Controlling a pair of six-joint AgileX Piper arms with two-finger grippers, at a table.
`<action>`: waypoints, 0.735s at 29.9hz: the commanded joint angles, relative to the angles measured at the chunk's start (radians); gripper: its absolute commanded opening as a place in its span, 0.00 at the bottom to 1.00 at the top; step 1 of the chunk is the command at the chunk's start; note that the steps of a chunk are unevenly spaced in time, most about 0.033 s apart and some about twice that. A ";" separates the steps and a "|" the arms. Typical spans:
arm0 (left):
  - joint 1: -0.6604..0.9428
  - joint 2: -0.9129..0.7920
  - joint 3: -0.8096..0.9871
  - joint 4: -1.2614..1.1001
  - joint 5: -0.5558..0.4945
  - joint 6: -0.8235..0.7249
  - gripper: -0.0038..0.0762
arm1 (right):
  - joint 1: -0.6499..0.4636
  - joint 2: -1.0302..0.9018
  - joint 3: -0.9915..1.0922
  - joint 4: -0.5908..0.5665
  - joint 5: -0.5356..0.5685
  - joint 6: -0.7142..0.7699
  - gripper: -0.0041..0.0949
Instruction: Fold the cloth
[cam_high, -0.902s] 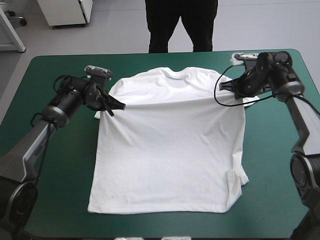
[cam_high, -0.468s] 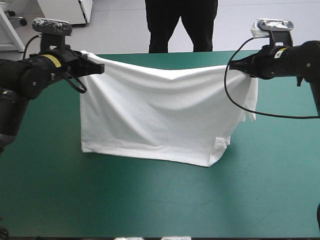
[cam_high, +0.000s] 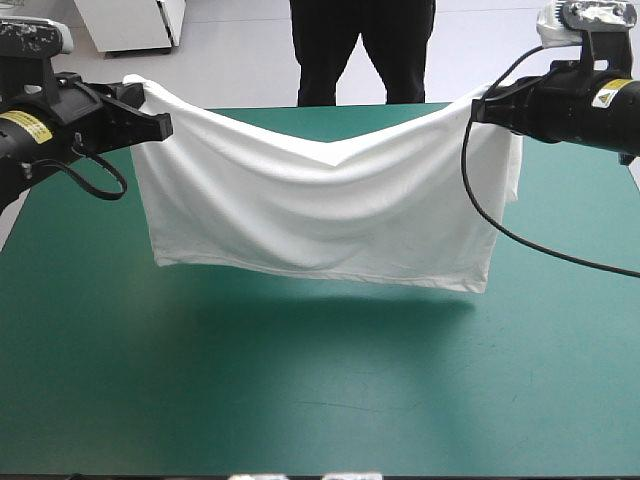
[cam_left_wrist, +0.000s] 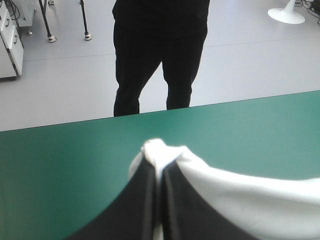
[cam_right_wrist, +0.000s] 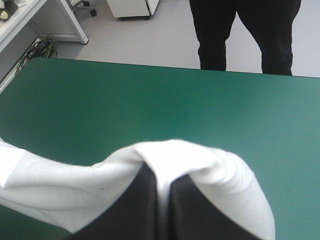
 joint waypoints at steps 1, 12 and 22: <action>-0.001 -0.002 -0.027 -0.020 -0.088 -0.007 0.04 | -0.009 -0.020 -0.034 0.028 -0.121 -0.010 0.02; -0.001 0.189 -0.072 -0.031 -0.351 -0.052 0.04 | -0.023 0.142 -0.111 0.050 -0.335 -0.055 0.02; 0.019 0.460 -0.497 0.000 -0.330 -0.028 0.04 | -0.078 0.388 -0.472 0.120 -0.297 -0.110 0.02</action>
